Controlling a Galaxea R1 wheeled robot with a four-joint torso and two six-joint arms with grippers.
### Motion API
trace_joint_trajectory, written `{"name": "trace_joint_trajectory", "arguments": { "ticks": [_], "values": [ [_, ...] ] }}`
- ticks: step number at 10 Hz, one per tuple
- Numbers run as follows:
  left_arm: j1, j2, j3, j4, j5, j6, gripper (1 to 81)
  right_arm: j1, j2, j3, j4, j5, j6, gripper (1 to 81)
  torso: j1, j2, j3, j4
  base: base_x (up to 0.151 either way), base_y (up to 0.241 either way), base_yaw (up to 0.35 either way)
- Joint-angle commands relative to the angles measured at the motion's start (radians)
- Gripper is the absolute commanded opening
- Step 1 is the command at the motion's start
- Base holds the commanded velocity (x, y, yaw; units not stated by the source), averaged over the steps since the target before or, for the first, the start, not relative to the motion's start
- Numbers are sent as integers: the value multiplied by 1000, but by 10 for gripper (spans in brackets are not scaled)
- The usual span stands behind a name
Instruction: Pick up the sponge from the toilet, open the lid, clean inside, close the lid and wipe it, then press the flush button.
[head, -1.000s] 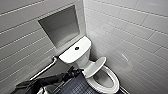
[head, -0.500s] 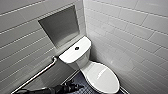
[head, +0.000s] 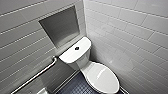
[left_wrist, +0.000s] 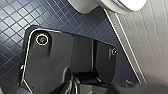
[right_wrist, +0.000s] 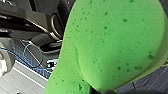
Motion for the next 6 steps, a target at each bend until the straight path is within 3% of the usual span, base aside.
{"name": "trace_joint_trajectory", "arguments": {
  "ticks": [1, 2, 4, 5, 6],
  "values": [
    [109, -27, -17, 123, 47, 12, 811, -56, -27, 54, -9, -91, 18, 10, 0, 0, 0, 0, 0, 0, 0],
    [129, -16, -35, 125, 44, 18, 811, -60, -29, 76, -35, -129, 18, 10, 0, 0, 0, 0, 0, 0, 0],
    [182, 4, -62, 123, 43, 88, 811, -52, -9, 102, -15, -245, -7, 10, -1, 0, 1, 0, 0, 0, 0],
    [215, 13, -78, 123, 43, 127, 811, -50, 2, 120, 41, -293, -93, 10, -1, 0, 1, 0, 0, 0, 0],
    [247, 23, -99, 123, 43, 151, 811, -41, 11, 156, 155, -341, -241, 10, -2, -1, 2, 0, 0, 0, 0]
  ]
}}
